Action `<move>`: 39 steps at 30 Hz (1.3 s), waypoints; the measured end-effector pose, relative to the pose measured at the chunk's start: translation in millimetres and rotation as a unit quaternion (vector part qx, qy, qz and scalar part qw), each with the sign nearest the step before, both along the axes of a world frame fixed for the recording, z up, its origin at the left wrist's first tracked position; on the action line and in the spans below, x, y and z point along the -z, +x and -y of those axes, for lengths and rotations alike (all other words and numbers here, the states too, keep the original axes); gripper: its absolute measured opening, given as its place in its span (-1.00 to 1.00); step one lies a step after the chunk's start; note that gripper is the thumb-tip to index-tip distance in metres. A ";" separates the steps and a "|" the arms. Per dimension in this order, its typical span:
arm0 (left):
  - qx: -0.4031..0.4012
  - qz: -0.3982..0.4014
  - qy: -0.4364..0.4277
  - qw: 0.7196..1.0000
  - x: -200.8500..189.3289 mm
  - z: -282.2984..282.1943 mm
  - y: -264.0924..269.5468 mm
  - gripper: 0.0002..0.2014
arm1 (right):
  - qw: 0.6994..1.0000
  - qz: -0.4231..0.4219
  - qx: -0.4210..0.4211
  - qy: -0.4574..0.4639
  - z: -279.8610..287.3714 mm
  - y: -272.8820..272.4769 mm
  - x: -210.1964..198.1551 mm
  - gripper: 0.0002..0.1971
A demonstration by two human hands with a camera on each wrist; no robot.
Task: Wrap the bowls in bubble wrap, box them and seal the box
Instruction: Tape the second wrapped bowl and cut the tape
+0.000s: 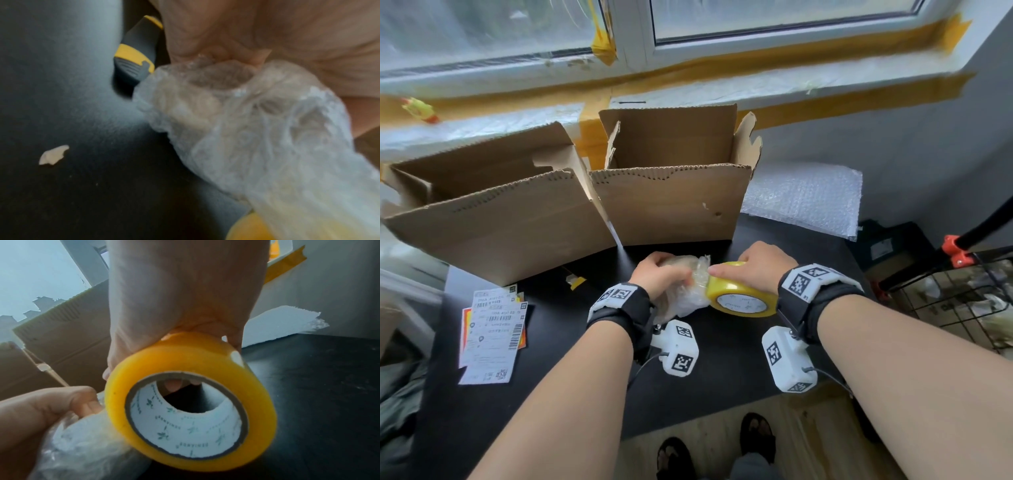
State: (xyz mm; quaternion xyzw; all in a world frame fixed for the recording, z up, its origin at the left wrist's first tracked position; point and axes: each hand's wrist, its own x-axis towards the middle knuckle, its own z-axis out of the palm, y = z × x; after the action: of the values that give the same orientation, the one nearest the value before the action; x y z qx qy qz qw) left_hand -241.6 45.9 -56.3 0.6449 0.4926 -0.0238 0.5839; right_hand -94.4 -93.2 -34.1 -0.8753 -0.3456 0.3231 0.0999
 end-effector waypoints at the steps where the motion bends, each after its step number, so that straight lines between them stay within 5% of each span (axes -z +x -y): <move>1: -0.017 0.008 -0.012 1.000 3.7 -2.0 -3.5 -0.22 | 1.000 0.007 -0.005 0.000 1.0 -2.2 0.5 -0.32; 9: -0.116 0.081 -0.182 0.973 33.9 -10.2 -40.4 -0.18 | 0.993 0.106 -0.047 -0.038 -4.3 -19.1 3.8 -0.40; 15: 0.001 0.011 -0.069 0.998 12.8 -13.8 -18.8 -0.50 | 0.975 0.180 -0.094 -0.092 -23.6 -28.5 0.5 -0.50; 20: 0.093 -0.055 0.030 0.994 21.7 -15.7 -20.6 -0.07 | 0.969 0.200 -0.090 -0.113 -30.3 -34.5 3.5 -0.50; 25: 0.066 -0.051 -0.008 0.996 22.6 -17.9 -26.3 -0.04 | 0.968 0.208 -0.084 -0.110 -38.7 -39.3 8.2 -0.56; 35: 0.137 -0.058 0.079 0.986 6.2 -27.7 -19.0 -0.30 | 0.982 0.149 -0.102 -0.052 -36.2 -35.3 7.8 -0.67; 39: 0.006 0.000 0.040 0.999 4.2 -49.4 -36.9 -0.62 | 0.990 0.121 -0.077 -0.006 -31.2 -29.9 2.4 -0.68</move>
State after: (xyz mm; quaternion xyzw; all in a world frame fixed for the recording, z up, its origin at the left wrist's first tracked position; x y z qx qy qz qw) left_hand -278.5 95.3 -60.4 0.6702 0.4894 -0.0074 0.5579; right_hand -124.3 -62.0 -36.5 -0.8793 -0.4197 0.2234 0.0268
